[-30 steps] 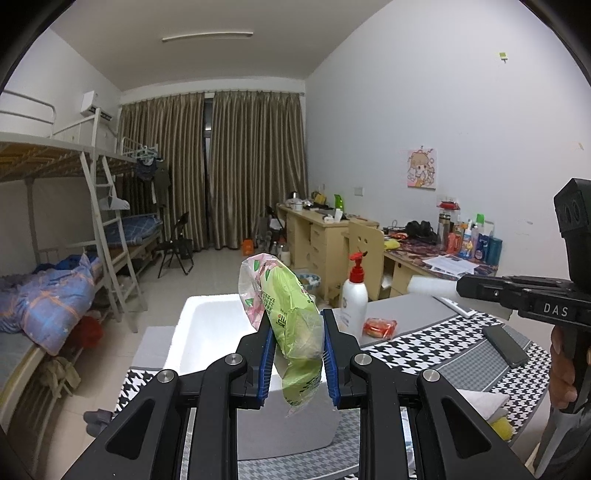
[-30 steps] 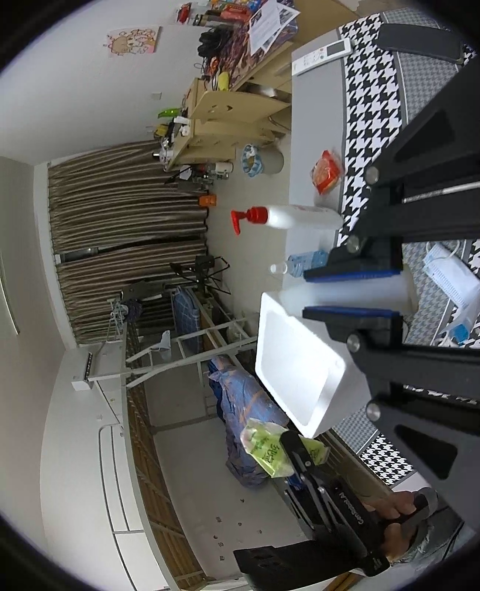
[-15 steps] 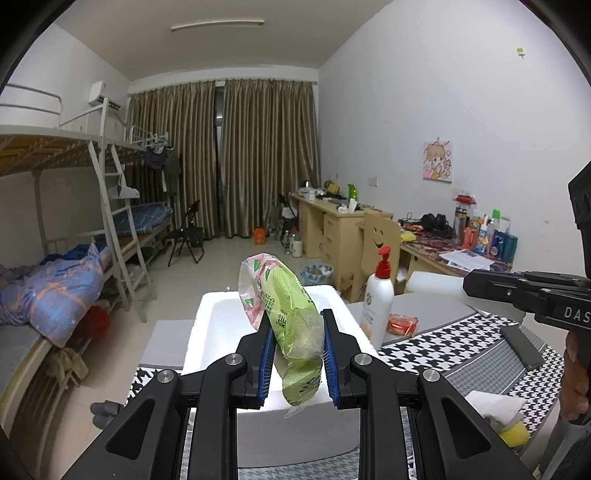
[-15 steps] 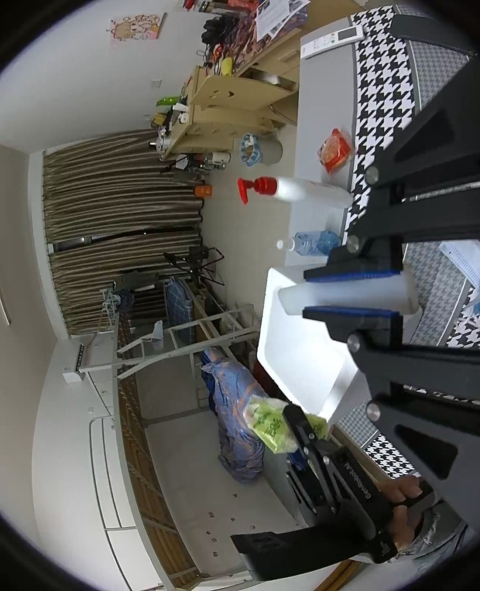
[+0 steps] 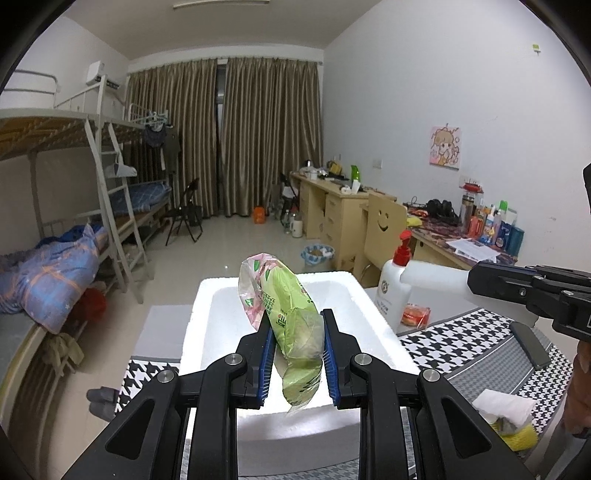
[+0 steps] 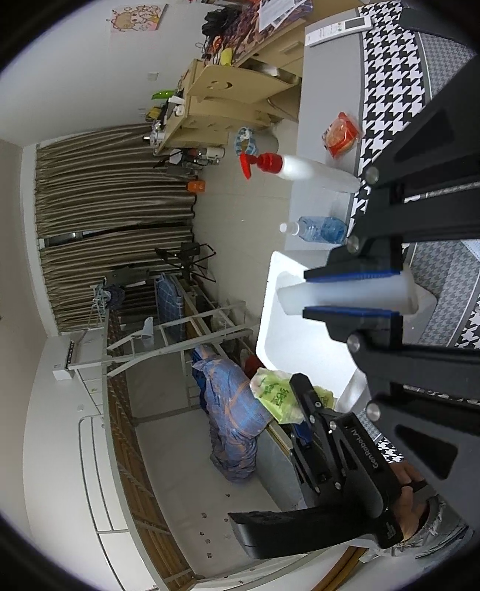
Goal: Organize soft objects
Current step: 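Carry the snack bag over the white foam box with the left tool, then open the left tool over the foam box while the right tool releases the white tube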
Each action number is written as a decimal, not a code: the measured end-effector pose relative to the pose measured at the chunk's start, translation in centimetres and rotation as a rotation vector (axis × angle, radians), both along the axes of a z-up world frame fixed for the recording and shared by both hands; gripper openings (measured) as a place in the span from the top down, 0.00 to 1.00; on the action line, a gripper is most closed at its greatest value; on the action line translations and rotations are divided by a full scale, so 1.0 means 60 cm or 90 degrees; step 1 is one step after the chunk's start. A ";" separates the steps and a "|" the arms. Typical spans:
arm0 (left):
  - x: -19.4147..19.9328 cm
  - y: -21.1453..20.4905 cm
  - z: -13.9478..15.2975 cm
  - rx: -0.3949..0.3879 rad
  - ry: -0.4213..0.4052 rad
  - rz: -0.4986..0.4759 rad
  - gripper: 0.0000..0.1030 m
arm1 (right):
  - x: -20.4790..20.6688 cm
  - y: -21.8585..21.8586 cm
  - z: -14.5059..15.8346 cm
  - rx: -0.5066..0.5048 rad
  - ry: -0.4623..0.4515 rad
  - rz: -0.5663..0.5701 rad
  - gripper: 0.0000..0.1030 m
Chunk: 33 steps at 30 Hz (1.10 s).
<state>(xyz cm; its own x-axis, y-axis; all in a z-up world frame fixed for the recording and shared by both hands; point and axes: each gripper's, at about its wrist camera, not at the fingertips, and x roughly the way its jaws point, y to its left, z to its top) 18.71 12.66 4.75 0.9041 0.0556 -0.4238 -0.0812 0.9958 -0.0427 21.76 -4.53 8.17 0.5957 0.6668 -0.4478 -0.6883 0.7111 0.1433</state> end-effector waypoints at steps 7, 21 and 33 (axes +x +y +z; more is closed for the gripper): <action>0.008 0.023 -0.008 -0.009 0.006 0.028 0.32 | 0.007 0.018 -0.002 -0.017 0.000 0.004 0.85; -0.048 0.052 0.015 -0.011 -0.052 0.093 0.04 | 0.010 0.064 -0.004 -0.034 0.007 0.031 0.85; -0.075 0.075 0.009 -0.015 -0.061 0.126 0.01 | 0.023 0.121 -0.014 -0.054 0.025 0.057 0.85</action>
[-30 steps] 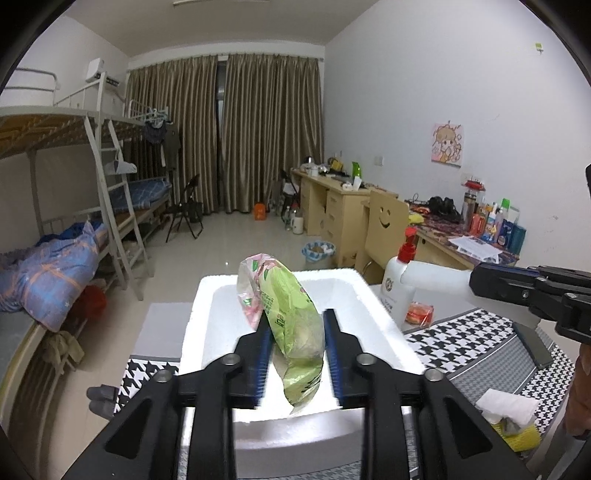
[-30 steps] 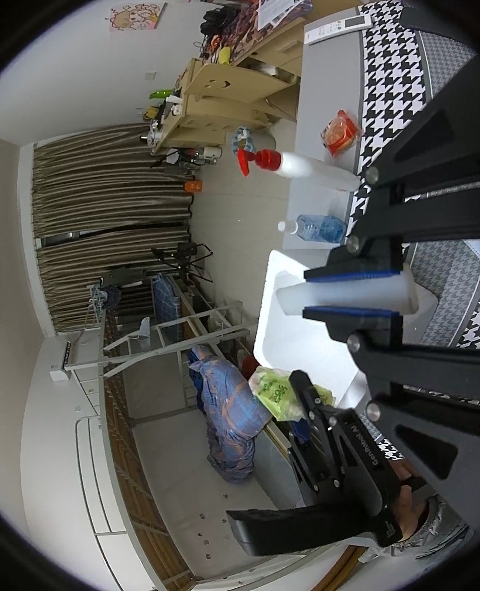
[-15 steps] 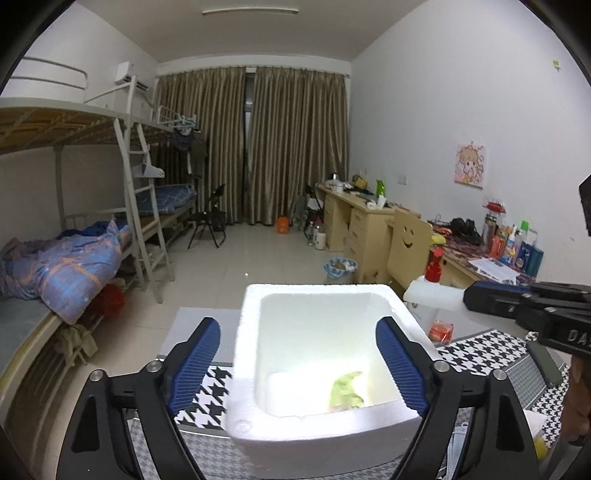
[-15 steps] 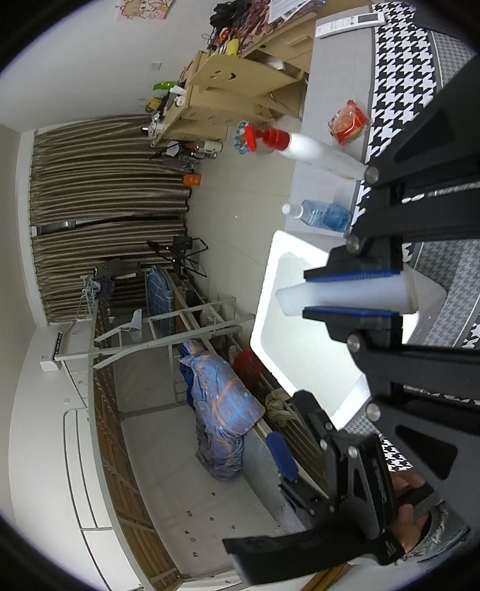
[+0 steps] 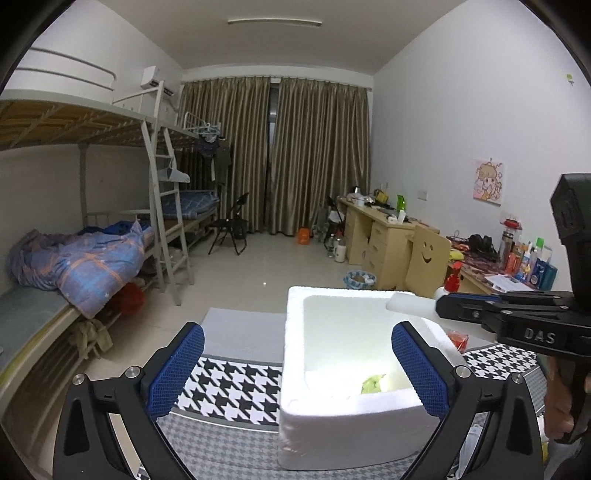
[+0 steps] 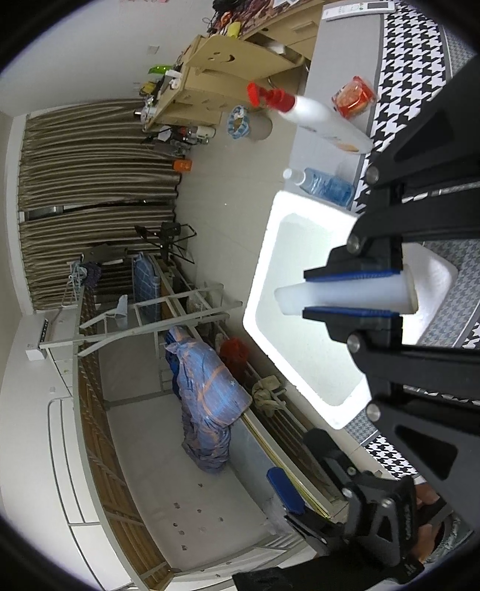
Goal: Organize soft objects
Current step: 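Open the left tool over the foam box while the right tool releases the white tube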
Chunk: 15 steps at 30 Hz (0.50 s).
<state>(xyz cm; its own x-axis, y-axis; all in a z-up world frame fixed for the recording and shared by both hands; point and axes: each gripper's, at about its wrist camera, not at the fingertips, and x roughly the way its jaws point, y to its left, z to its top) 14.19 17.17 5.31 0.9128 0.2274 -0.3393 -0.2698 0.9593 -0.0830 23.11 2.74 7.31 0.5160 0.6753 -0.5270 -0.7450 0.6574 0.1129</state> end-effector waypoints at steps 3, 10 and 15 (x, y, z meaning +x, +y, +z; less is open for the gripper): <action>-0.011 0.005 -0.003 0.002 -0.004 0.010 0.01 | 0.006 0.015 -0.005 -0.009 0.005 0.004 0.83; -0.031 0.020 -0.008 -0.005 -0.006 0.030 0.01 | 0.020 0.044 -0.020 -0.009 0.026 0.012 0.63; -0.044 0.031 -0.007 -0.010 -0.012 0.047 0.01 | 0.013 0.048 -0.023 -0.019 0.012 0.007 0.48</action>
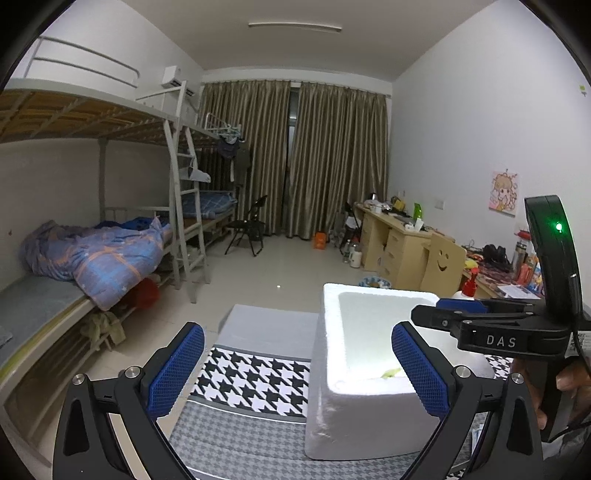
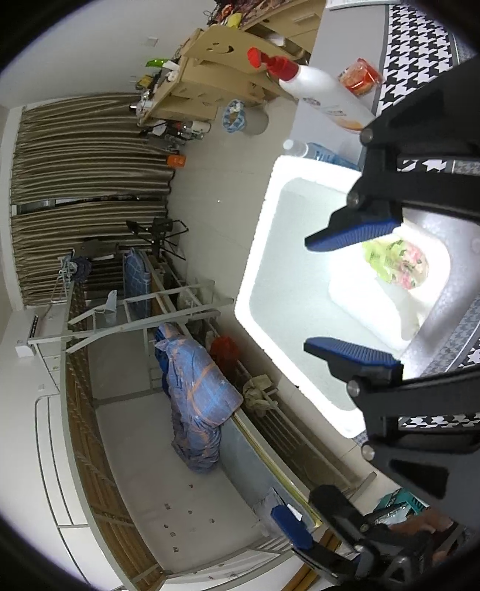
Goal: Organize soft objects
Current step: 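Open the left tool over the foam box while the right tool releases the white tube, then move both tools from the foam box toward the mask and tissues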
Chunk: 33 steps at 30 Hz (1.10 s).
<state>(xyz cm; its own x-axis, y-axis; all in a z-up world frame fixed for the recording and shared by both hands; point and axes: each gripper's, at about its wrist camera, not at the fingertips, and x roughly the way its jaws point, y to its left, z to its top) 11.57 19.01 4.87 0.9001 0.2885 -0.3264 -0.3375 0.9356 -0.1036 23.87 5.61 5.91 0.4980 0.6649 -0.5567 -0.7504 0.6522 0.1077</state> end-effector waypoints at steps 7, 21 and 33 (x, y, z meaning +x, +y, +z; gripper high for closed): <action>-0.004 -0.011 0.006 0.004 -0.001 -0.012 0.01 | -0.017 -0.027 0.026 0.016 -0.025 -0.015 0.45; -0.006 -0.048 0.020 0.021 0.004 -0.038 0.01 | -0.034 -0.064 0.040 0.033 -0.052 -0.036 0.33; -0.009 -0.083 0.024 0.015 0.002 -0.081 0.01 | -0.031 -0.121 0.039 0.059 -0.045 -0.061 0.22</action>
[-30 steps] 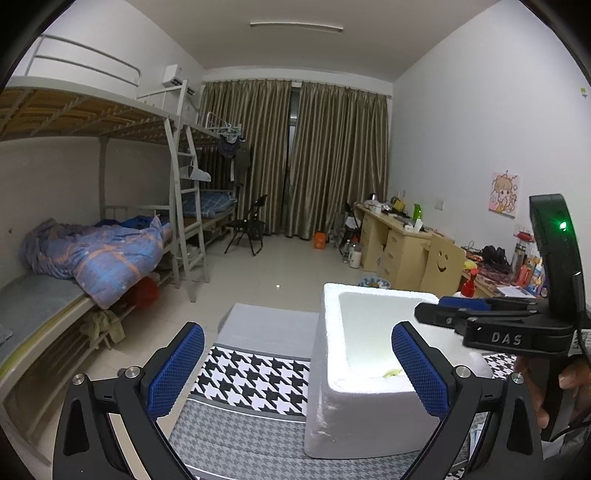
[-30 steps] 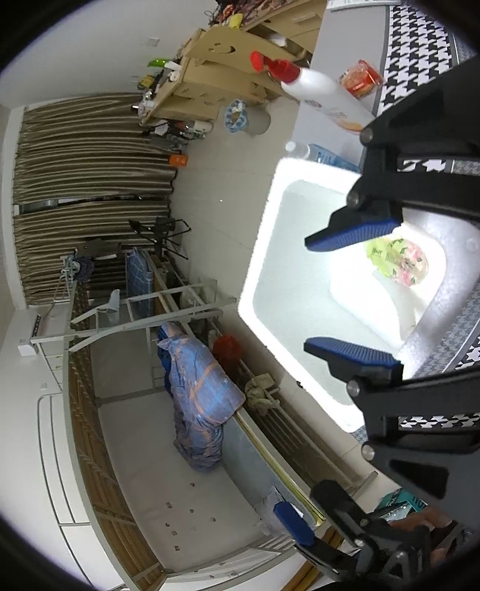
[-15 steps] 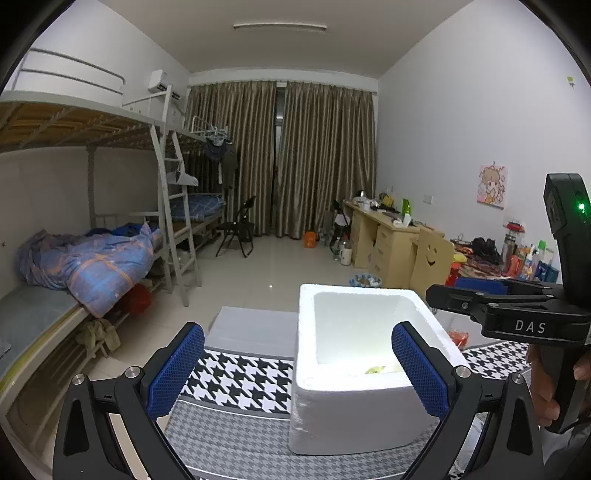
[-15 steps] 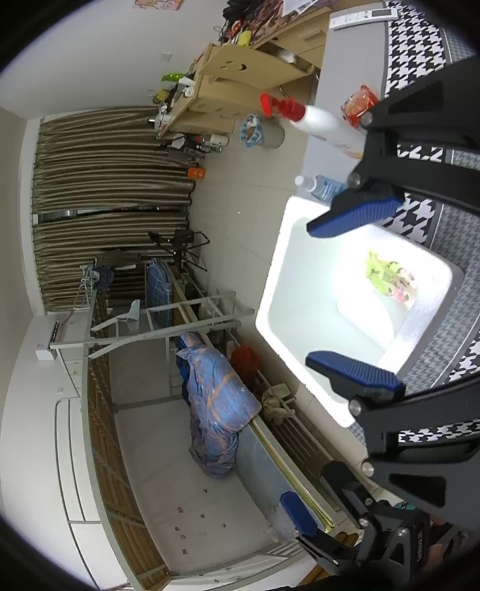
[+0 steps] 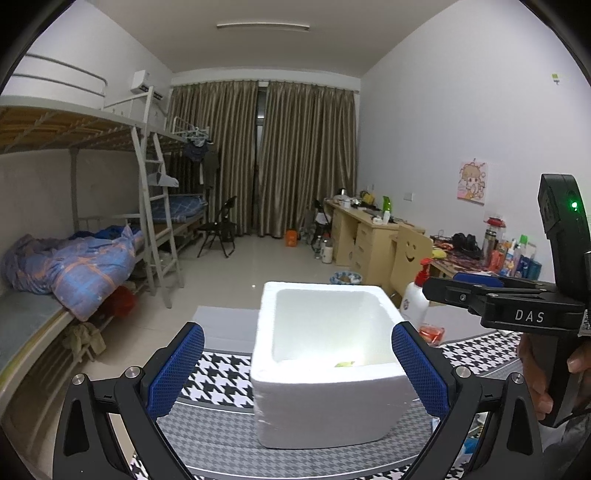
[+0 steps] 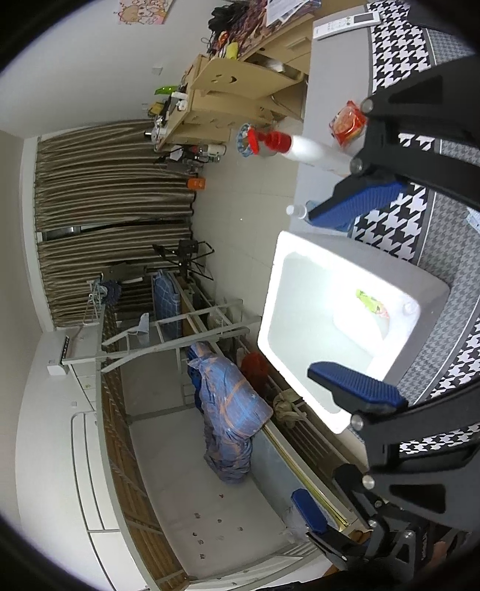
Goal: Organize soft objects
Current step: 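Move both tools from the foam box toward the mask and tissues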
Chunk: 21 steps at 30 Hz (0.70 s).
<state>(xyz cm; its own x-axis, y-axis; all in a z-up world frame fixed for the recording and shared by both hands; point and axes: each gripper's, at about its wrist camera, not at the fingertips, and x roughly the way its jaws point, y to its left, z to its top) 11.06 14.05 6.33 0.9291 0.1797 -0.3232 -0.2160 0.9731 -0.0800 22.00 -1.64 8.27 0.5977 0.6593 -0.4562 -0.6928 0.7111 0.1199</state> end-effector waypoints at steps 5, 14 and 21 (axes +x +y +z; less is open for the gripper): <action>-0.003 -0.012 0.004 0.005 -0.006 -0.008 0.01 | -0.011 -0.020 0.001 0.004 -0.021 -0.020 0.10; -0.003 -0.035 -0.002 0.008 0.002 -0.039 0.01 | -0.037 -0.055 -0.002 0.003 -0.042 -0.028 0.07; -0.009 -0.056 -0.003 0.009 -0.001 -0.063 0.01 | -0.046 -0.092 -0.010 0.019 -0.031 -0.043 0.07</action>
